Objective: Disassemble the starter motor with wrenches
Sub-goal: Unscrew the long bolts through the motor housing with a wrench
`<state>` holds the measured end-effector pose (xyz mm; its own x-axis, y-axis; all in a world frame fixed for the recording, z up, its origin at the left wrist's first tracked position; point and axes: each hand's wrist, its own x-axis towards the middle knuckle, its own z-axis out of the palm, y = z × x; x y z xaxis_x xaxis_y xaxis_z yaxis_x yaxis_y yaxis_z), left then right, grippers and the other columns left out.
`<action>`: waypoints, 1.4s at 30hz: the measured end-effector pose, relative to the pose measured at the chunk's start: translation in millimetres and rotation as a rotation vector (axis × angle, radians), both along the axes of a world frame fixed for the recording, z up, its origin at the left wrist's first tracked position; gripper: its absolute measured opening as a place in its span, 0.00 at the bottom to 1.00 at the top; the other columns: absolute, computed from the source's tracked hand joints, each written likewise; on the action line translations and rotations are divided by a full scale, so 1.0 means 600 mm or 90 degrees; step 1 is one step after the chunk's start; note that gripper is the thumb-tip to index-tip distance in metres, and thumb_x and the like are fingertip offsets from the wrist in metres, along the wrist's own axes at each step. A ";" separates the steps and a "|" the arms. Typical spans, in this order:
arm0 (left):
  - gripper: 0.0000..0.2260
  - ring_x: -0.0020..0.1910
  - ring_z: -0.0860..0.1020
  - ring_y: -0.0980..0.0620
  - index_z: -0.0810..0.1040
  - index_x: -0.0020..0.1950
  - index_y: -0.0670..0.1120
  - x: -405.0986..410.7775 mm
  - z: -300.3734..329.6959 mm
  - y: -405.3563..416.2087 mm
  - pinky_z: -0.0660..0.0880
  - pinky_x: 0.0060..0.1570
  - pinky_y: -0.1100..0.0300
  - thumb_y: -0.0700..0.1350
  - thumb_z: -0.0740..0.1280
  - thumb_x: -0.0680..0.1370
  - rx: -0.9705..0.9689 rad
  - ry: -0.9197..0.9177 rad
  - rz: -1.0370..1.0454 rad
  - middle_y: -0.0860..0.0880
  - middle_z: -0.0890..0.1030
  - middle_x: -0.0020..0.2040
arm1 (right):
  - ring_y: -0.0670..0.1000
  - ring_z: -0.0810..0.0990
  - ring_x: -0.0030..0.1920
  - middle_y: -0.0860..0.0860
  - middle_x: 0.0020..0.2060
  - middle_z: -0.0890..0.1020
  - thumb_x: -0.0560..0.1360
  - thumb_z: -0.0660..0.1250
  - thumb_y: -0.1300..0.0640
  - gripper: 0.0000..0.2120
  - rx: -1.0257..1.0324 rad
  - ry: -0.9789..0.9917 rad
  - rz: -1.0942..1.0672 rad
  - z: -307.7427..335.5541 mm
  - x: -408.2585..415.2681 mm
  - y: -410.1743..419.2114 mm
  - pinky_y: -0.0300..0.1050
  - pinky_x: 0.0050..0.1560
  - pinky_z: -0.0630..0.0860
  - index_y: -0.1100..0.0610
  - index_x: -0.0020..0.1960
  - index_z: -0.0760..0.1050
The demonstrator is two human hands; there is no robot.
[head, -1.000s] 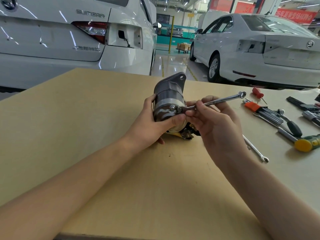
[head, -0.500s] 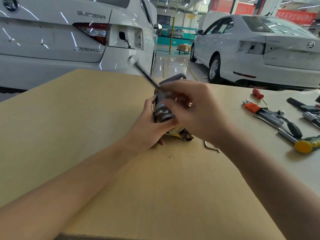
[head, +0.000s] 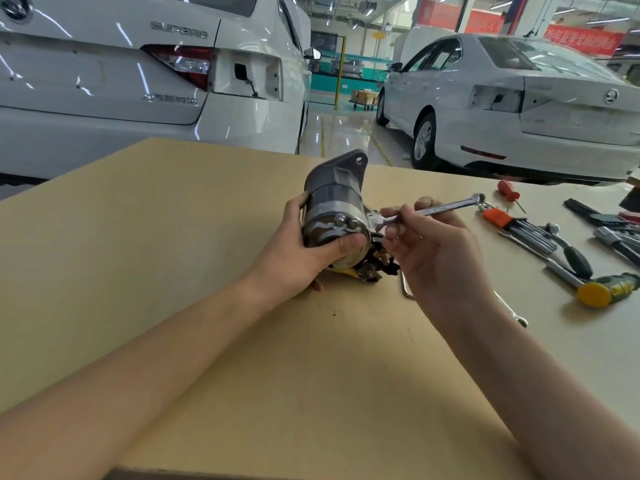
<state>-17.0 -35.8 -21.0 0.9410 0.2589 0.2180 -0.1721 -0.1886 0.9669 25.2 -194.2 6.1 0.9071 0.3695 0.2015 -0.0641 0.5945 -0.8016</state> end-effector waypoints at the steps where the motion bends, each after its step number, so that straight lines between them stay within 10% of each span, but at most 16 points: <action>1: 0.55 0.44 0.81 0.58 0.54 0.77 0.52 -0.001 0.000 0.000 0.76 0.25 0.60 0.63 0.73 0.54 0.004 -0.001 -0.001 0.57 0.76 0.54 | 0.49 0.78 0.30 0.58 0.35 0.81 0.74 0.62 0.69 0.08 0.011 0.002 0.009 -0.001 0.003 0.000 0.39 0.34 0.77 0.58 0.42 0.69; 17: 0.51 0.44 0.80 0.54 0.55 0.77 0.52 -0.002 0.002 -0.001 0.78 0.29 0.54 0.60 0.73 0.58 0.000 0.005 0.005 0.54 0.77 0.55 | 0.52 0.81 0.34 0.59 0.39 0.83 0.70 0.68 0.65 0.08 -0.123 -0.222 0.005 0.011 0.004 -0.003 0.45 0.41 0.79 0.59 0.47 0.72; 20: 0.51 0.44 0.81 0.45 0.55 0.77 0.53 0.001 -0.001 0.002 0.79 0.34 0.47 0.60 0.77 0.61 -0.012 0.015 0.011 0.52 0.79 0.54 | 0.53 0.80 0.35 0.57 0.38 0.82 0.74 0.66 0.70 0.14 -0.255 -0.384 -0.067 0.028 0.000 0.006 0.47 0.39 0.80 0.57 0.55 0.72; 27: 0.37 0.36 0.79 0.61 0.59 0.74 0.49 0.010 -0.013 0.011 0.77 0.28 0.54 0.50 0.75 0.70 0.009 0.012 0.000 0.55 0.78 0.44 | 0.45 0.77 0.43 0.48 0.42 0.81 0.76 0.65 0.65 0.13 -0.683 -0.801 -0.170 0.069 -0.010 0.056 0.41 0.45 0.74 0.57 0.59 0.78; 33: 0.51 0.44 0.82 0.54 0.57 0.75 0.52 -0.001 0.000 0.002 0.78 0.26 0.57 0.62 0.73 0.55 0.007 0.010 0.006 0.54 0.78 0.55 | 0.47 0.79 0.36 0.52 0.37 0.82 0.76 0.63 0.67 0.06 -0.141 -0.369 0.007 0.061 -0.012 0.022 0.38 0.38 0.76 0.60 0.50 0.76; 42: 0.56 0.44 0.81 0.56 0.54 0.77 0.51 0.000 0.000 0.002 0.77 0.25 0.58 0.62 0.73 0.54 0.003 0.008 -0.002 0.55 0.76 0.55 | 0.51 0.80 0.34 0.58 0.38 0.82 0.76 0.60 0.69 0.06 -0.012 -0.075 0.020 -0.006 -0.004 0.009 0.42 0.40 0.79 0.60 0.45 0.69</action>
